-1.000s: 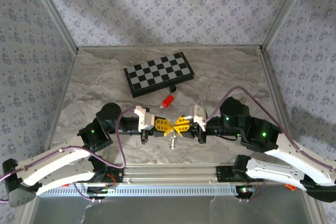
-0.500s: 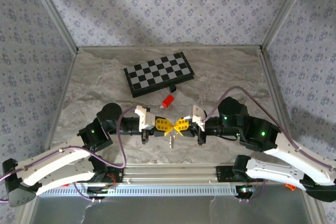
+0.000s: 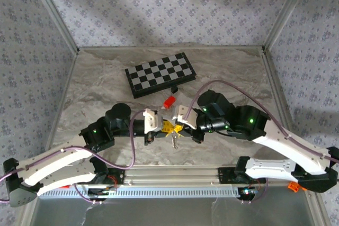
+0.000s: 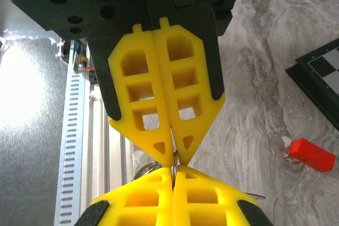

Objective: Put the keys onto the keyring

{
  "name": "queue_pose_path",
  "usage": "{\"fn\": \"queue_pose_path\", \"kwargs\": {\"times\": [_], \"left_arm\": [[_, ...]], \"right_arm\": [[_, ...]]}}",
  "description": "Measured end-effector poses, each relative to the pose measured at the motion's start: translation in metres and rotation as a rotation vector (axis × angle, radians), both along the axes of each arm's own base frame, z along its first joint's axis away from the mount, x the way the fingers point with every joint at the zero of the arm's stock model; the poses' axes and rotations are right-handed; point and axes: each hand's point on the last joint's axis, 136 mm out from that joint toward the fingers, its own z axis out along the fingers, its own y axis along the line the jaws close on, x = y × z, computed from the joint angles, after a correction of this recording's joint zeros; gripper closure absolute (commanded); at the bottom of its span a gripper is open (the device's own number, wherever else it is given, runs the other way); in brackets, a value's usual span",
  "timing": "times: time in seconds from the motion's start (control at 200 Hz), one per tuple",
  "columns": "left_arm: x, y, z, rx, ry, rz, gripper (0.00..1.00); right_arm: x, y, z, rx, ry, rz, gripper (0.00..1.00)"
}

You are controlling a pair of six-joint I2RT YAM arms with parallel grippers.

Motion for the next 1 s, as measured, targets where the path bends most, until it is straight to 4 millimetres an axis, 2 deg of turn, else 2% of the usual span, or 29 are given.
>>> {"fn": "queue_pose_path", "kwargs": {"times": [0.085, 0.2, 0.26, 0.315, 0.55, 0.805, 0.975, 0.999], "left_arm": [[-0.001, -0.001, -0.001, 0.001, 0.003, -0.006, 1.0], [-0.002, -0.001, 0.004, -0.016, 0.005, -0.014, 1.0], [-0.003, 0.0, 0.008, -0.033, 0.003, -0.015, 1.0], [-0.004, 0.0, 0.013, -0.049, 0.001, -0.019, 1.0], [-0.015, 0.003, 0.032, -0.12, -0.001, -0.07, 1.0], [-0.023, 0.006, 0.045, -0.199, -0.005, -0.103, 1.0], [-0.022, 0.007, 0.045, -0.213, -0.006, -0.098, 1.0], [-0.021, 0.007, 0.044, -0.21, -0.005, -0.092, 0.97]], "right_arm": [[0.0, 0.0, -0.001, -0.01, -0.002, 0.005, 1.0], [-0.002, 0.0, 0.004, 0.015, -0.012, 0.009, 0.8], [-0.006, 0.0, 0.007, 0.059, -0.01, 0.018, 0.73], [-0.01, 0.0, 0.01, 0.122, -0.015, 0.031, 0.72], [-0.017, 0.001, 0.028, 0.323, -0.03, 0.041, 0.83], [-0.018, 0.003, 0.042, 0.389, -0.035, 0.042, 1.0], [-0.015, 0.002, 0.041, 0.383, -0.039, 0.029, 1.0], [-0.014, 0.003, 0.041, 0.379, -0.041, 0.026, 1.0]]}}
